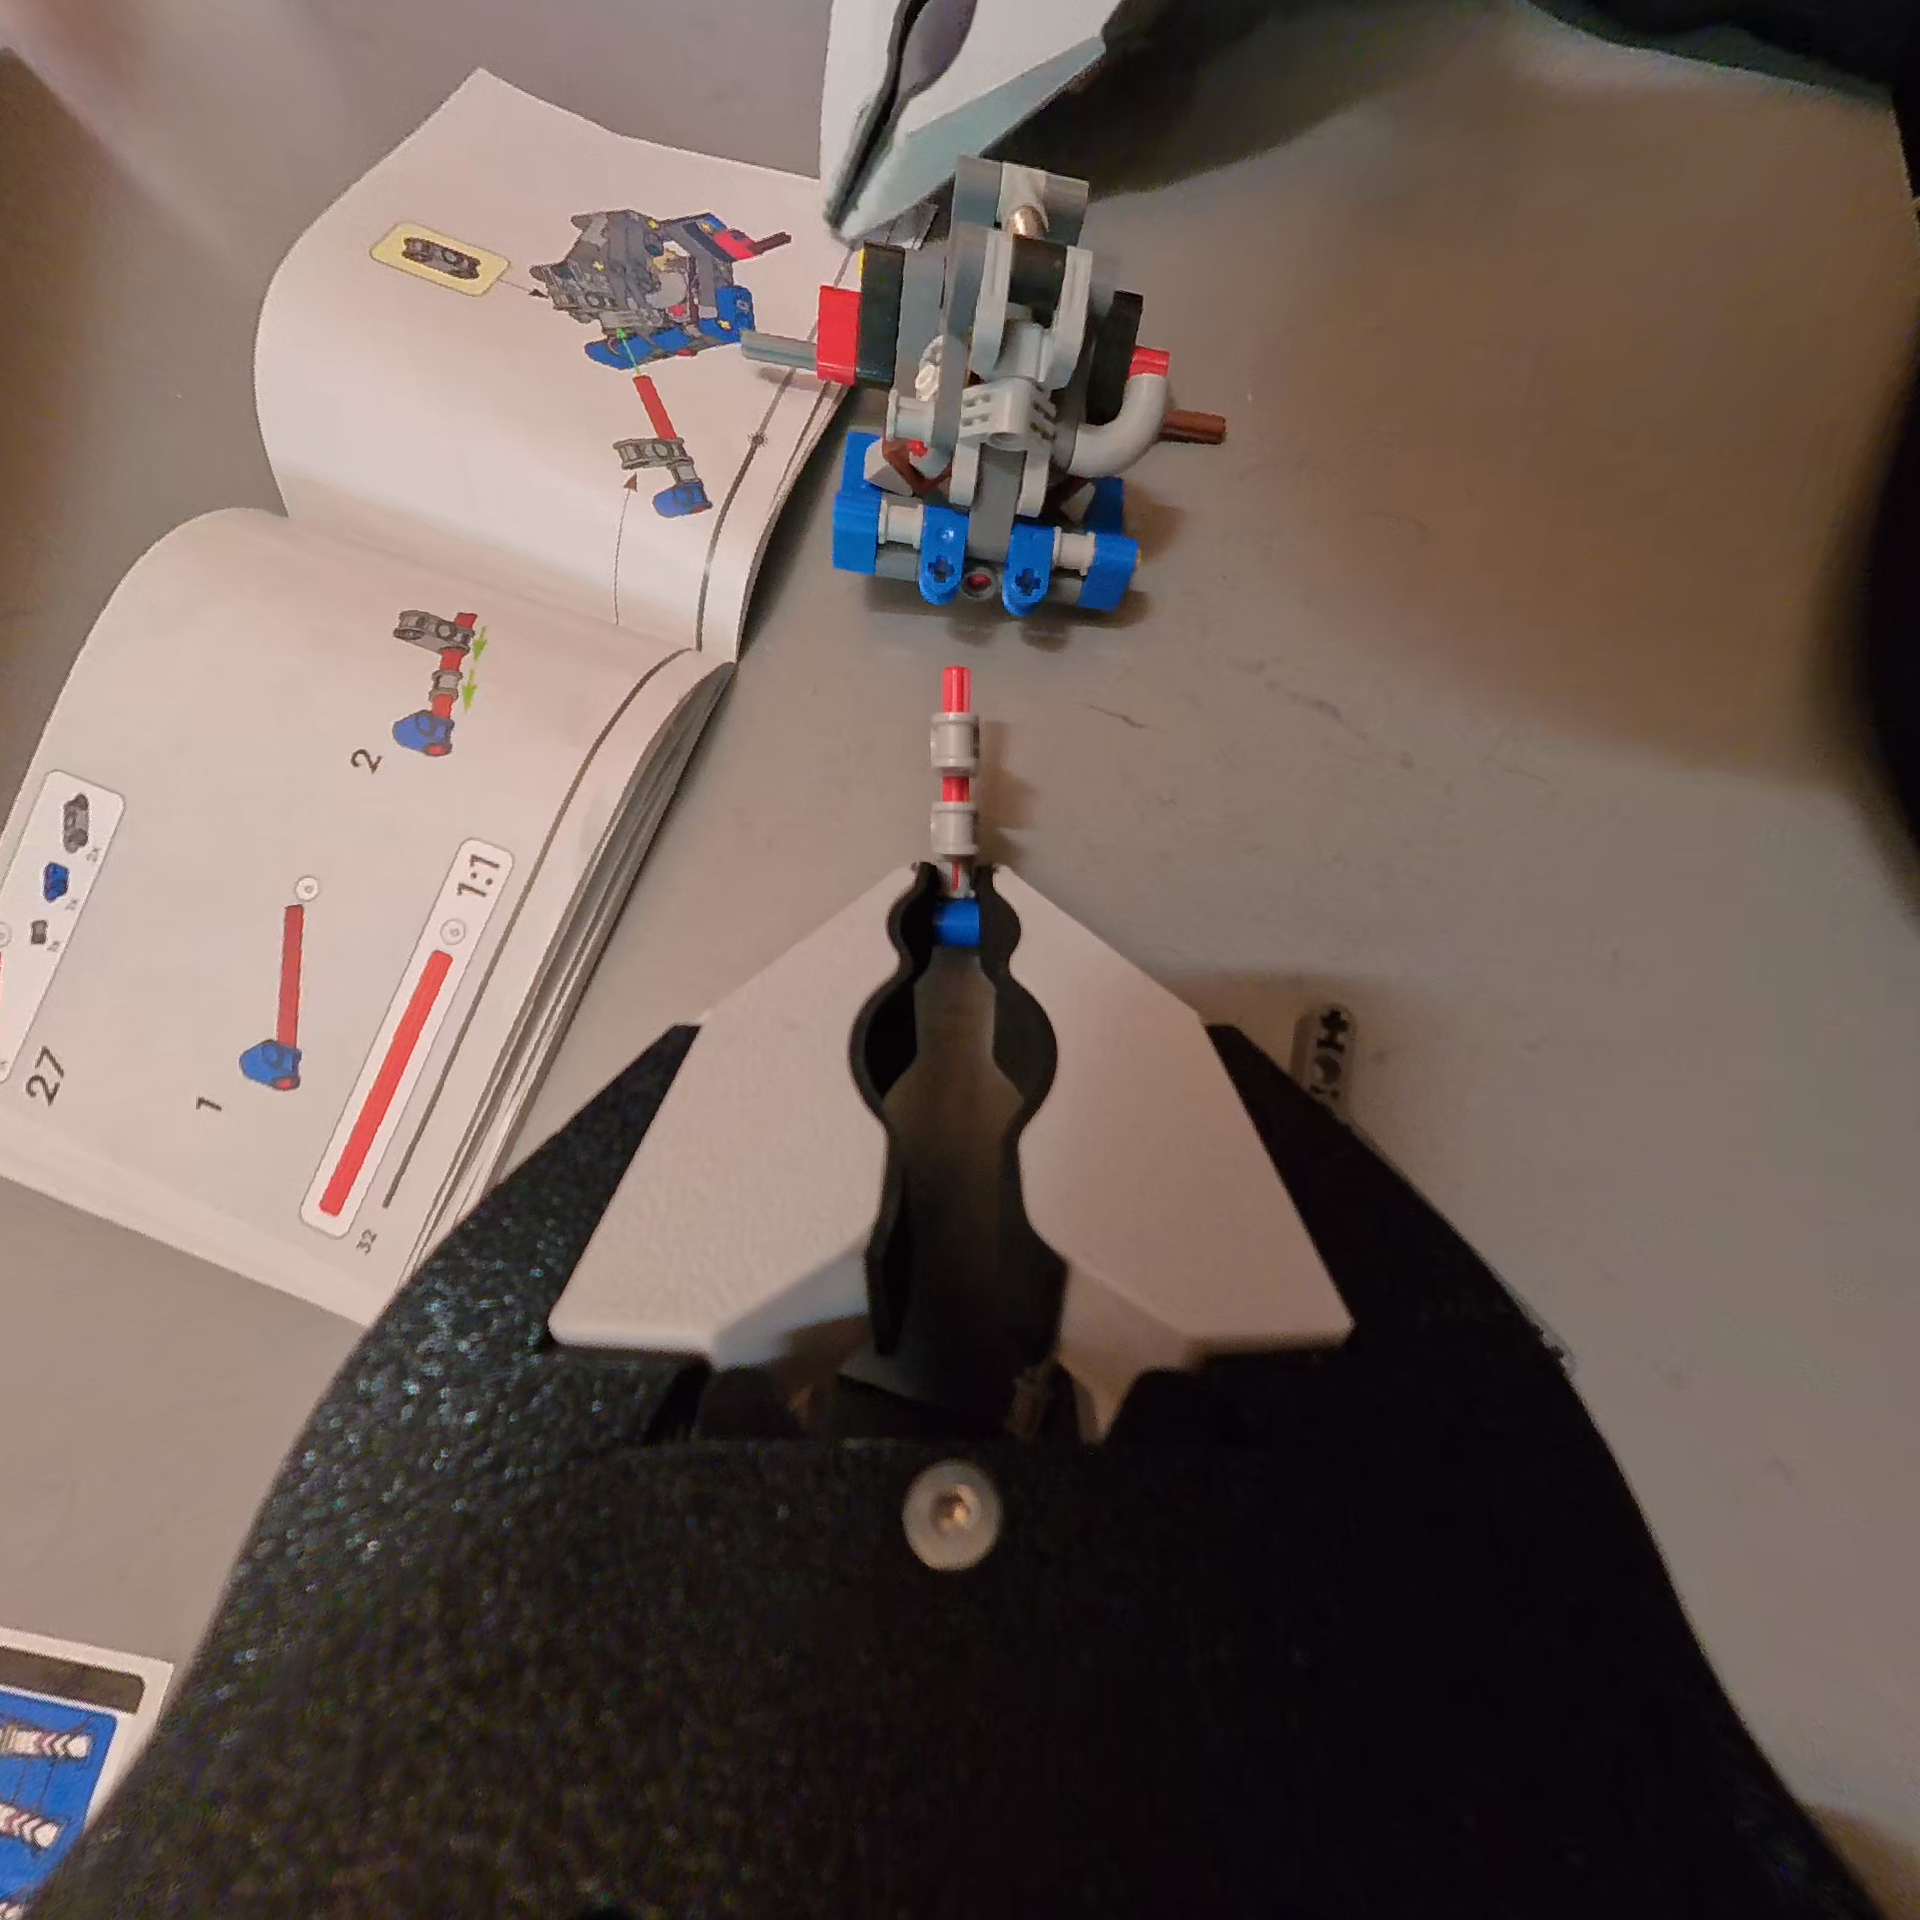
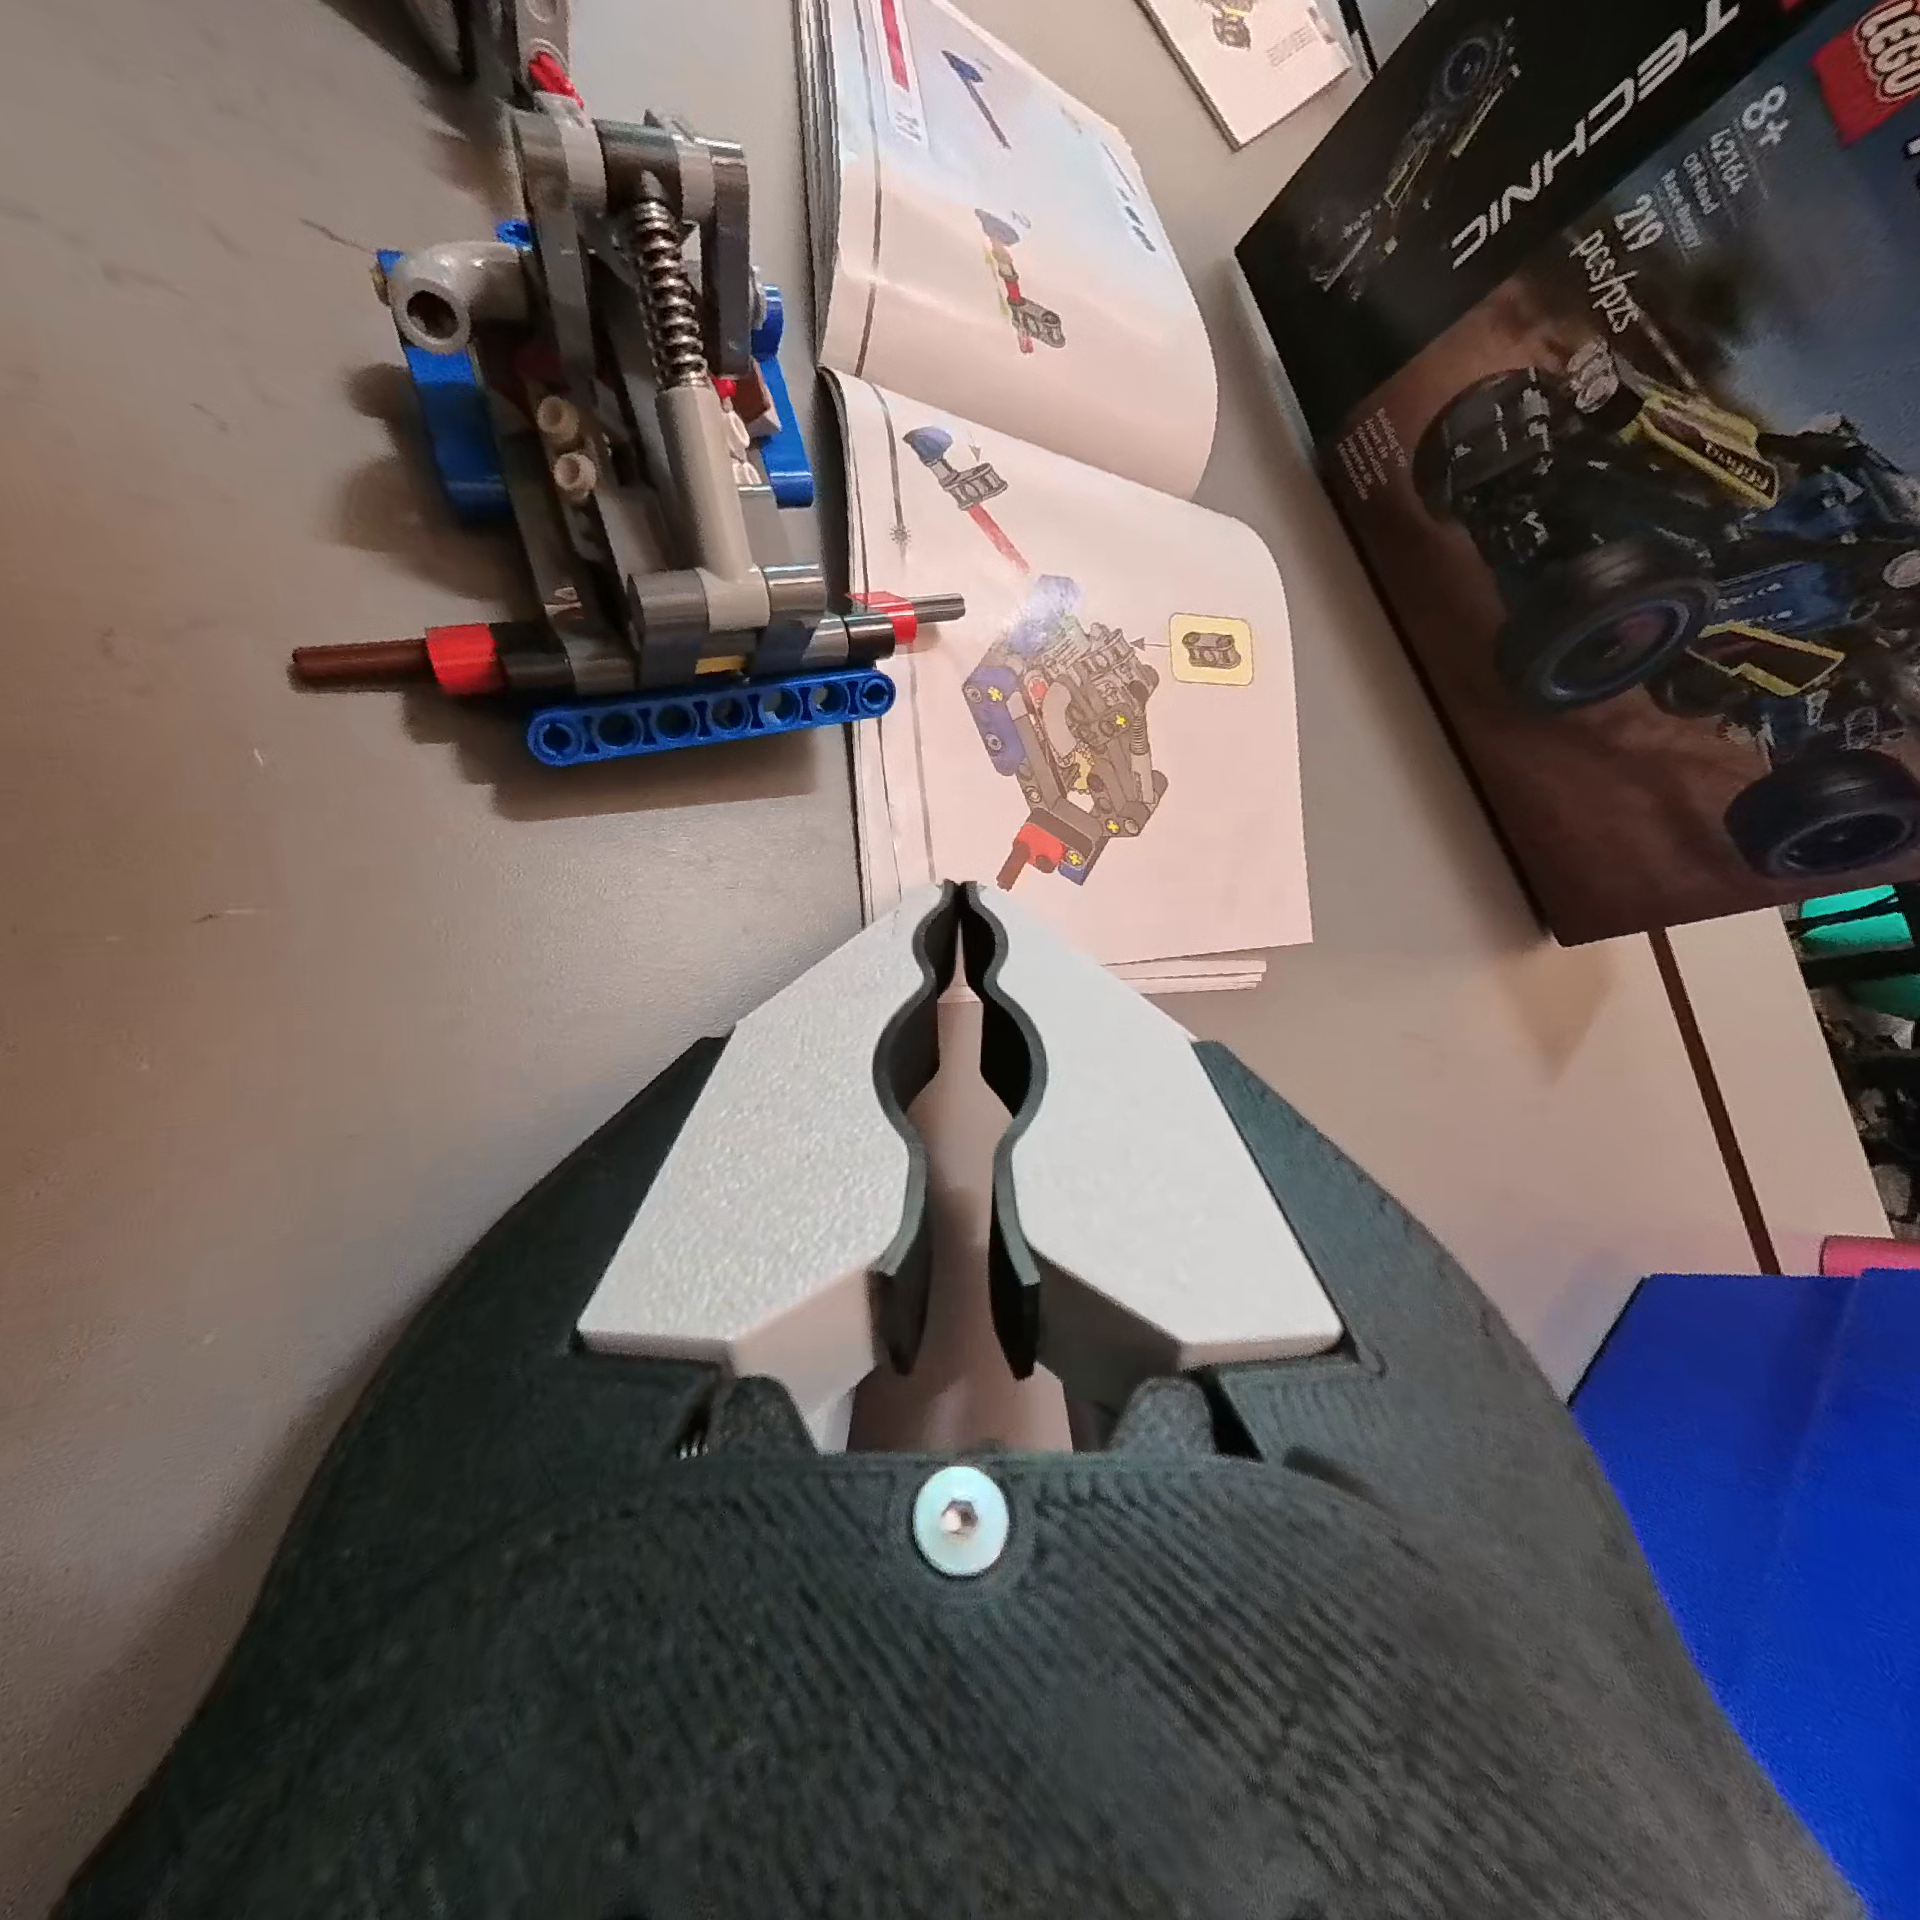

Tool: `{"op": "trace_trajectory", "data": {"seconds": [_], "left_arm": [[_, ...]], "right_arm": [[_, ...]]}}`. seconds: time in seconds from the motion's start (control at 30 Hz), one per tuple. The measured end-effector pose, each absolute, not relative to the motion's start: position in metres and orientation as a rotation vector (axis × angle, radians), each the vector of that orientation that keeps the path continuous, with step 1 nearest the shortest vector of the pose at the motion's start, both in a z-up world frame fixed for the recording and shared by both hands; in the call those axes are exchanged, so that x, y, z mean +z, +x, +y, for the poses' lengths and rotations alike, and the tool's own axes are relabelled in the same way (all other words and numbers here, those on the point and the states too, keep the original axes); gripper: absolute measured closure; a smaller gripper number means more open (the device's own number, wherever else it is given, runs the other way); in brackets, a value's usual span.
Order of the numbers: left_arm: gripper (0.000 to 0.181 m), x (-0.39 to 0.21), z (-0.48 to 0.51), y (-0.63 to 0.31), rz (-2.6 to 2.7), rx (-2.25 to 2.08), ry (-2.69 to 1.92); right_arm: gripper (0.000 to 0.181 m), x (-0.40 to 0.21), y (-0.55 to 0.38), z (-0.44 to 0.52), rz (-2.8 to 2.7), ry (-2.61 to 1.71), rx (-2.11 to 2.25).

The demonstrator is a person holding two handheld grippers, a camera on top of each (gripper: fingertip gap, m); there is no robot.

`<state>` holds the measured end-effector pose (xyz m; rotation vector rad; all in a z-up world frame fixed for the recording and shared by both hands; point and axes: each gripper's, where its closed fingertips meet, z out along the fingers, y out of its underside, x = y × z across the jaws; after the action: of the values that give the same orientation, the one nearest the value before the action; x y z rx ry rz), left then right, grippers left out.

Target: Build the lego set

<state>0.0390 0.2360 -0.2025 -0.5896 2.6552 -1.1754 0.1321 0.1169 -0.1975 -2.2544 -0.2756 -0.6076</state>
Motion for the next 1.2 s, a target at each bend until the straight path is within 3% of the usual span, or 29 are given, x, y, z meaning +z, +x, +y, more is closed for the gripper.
{"op": "trace_trajectory", "data": {"seconds": [0.33,0.4,0.6,0.8,1.07,1.2], "left_arm": [[0.176,-0.199,0.224,0.024,2.725,-1.260,-0.556],[0.169,-0.197,0.214,0.016,2.780,-1.325,-0.585],[0.169,-0.201,0.221,0.030,2.755,-1.234,-0.689],[0.163,-0.176,0.242,0.050,2.644,-1.131,-0.641],[0.142,-0.188,0.288,0.099,2.666,-0.775,-0.470],[0.150,-0.202,0.283,0.103,2.785,-0.790,-0.484]], "right_arm": [[0.181,-0.196,0.137,0.116,-0.238,-2.251,-0.623],[0.181,-0.195,0.138,0.116,-0.230,-2.242,-0.617],[0.179,-0.162,0.138,0.125,-0.150,-2.055,-0.560],[0.180,-0.185,0.154,0.124,-0.176,-2.166,-0.553],[0.181,-0.199,0.183,0.129,-0.351,-2.261,-0.644],[0.181,-0.199,0.189,0.134,-0.326,-2.259,-0.548]]}}
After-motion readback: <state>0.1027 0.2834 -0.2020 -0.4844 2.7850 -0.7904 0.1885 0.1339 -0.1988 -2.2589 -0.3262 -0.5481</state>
